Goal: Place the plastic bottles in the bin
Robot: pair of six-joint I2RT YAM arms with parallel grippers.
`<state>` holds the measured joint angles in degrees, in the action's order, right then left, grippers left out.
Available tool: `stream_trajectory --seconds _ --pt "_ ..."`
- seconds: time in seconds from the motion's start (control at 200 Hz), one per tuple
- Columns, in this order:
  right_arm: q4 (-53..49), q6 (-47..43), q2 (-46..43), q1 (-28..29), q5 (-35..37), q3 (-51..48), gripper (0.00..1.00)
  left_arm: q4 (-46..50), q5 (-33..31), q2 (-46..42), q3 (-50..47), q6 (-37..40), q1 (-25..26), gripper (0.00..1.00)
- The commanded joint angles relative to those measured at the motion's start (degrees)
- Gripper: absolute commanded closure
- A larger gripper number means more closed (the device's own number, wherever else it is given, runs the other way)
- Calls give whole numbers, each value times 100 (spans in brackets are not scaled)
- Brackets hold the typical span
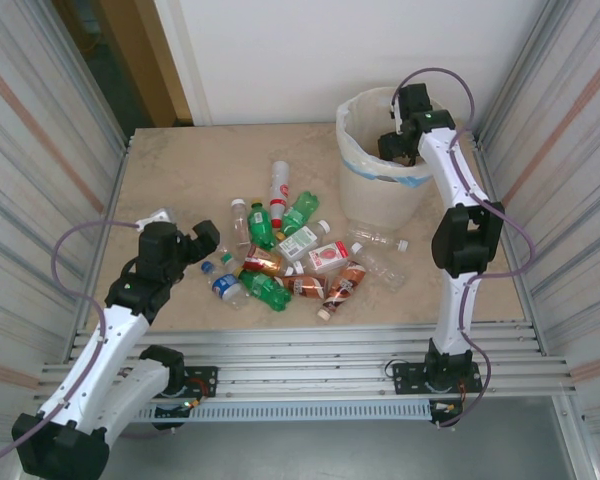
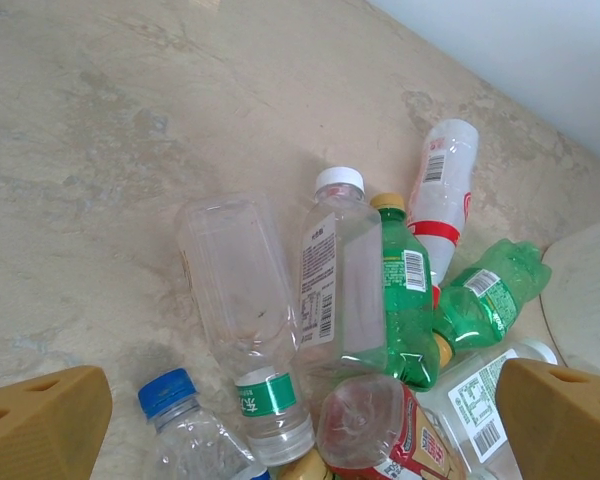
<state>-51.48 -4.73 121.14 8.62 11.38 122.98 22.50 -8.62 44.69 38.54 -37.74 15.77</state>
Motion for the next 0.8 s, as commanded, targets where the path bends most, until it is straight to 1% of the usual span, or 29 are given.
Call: stream_trajectory --seconds 0.0,0.205,0.26,0.296,0.371,0.506,0.656,0.796 --pt "-2 144 -543 108 -242 406 10 129 -40 -69 197 34 -79 1" --pt "22 270 -985 277 -379 671 4 284 221 24 229 56 -269 1" --pt "47 327 -1137 323 -386 657 0 295 383 95 232 58 -354 1" --pt "51 362 -1241 349 -411 646 2 282 499 171 234 60 -421 1" --pt "77 463 -1445 401 -455 593 2 257 753 375 266 49 -549 1" --pt "207 596 -1882 545 -353 302 2 132 982 994 401 56 -610 1" --pt "540 610 -2481 819 -4 -355 2 102 975 1900 745 65 -621 1" --pt "799 737 -3050 996 255 -1004 2 2 916 2670 993 32 -646 5"
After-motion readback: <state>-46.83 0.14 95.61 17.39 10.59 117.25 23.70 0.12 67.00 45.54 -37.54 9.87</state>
